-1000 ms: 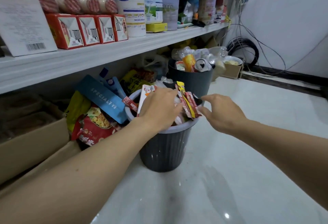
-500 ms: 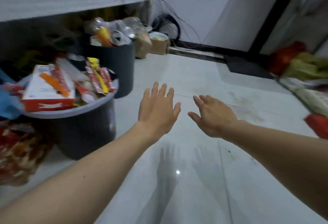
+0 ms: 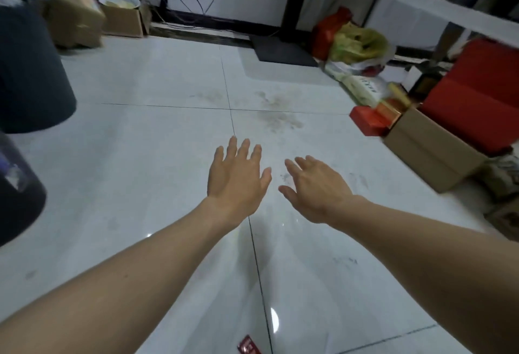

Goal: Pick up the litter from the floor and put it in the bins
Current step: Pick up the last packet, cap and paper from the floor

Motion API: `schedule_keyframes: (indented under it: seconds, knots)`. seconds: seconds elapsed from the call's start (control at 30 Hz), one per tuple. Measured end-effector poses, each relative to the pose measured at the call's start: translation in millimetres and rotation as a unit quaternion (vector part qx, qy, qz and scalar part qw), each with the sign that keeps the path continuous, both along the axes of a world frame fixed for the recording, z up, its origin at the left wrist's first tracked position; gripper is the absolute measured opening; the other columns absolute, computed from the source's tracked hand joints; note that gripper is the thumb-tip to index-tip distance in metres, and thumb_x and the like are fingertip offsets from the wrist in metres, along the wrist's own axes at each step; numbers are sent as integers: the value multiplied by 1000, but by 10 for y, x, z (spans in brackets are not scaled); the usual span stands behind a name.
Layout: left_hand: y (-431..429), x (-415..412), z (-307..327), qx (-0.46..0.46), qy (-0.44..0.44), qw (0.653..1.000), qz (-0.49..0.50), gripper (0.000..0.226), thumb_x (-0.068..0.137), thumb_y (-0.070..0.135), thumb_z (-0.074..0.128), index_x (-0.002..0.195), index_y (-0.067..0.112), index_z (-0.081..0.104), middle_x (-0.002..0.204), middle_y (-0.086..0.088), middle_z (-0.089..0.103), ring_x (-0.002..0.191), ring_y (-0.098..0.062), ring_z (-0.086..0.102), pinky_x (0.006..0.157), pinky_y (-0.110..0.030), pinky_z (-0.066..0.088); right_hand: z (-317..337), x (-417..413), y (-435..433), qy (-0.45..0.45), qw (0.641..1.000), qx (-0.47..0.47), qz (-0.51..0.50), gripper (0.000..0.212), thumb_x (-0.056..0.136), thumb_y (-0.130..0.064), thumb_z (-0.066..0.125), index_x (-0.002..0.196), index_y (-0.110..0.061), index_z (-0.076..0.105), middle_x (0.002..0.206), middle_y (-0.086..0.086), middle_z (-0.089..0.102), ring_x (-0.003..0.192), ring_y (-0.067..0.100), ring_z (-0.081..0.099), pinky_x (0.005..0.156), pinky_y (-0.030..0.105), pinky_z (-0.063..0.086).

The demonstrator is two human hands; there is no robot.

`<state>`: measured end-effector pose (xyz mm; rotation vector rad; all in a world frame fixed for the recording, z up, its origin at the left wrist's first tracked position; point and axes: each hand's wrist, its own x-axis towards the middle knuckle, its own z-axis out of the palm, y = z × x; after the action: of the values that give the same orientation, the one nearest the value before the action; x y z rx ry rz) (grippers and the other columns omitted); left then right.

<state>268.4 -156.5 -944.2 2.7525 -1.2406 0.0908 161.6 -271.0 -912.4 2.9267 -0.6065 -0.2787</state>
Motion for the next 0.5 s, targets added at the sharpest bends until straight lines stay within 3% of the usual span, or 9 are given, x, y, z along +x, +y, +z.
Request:
schedule_keyframes:
  seconds: [0.37, 0.5]
  knots:
    - [91, -1356, -55, 30, -1, 998, 56, 59, 101, 49, 24, 151, 19, 24, 159, -3, 23, 148, -24, 12, 117, -40, 17, -211, -1202, -124, -29, 996, 57, 65, 64, 102, -46, 30, 152, -9, 15, 157, 11, 22, 145, 29, 15, 116, 36, 15]
    - [349, -1792, 104, 83, -20, 994, 63, 59, 101, 48, 25, 151, 17, 24, 159, -4, 23, 148, -24, 12, 117, -40, 18, -419, -1563, 16, -26, 990, 102, 97, 67, 101, -48, 28, 153, -10, 9, 160, 12, 14, 148, 29, 8, 119, 38, 7]
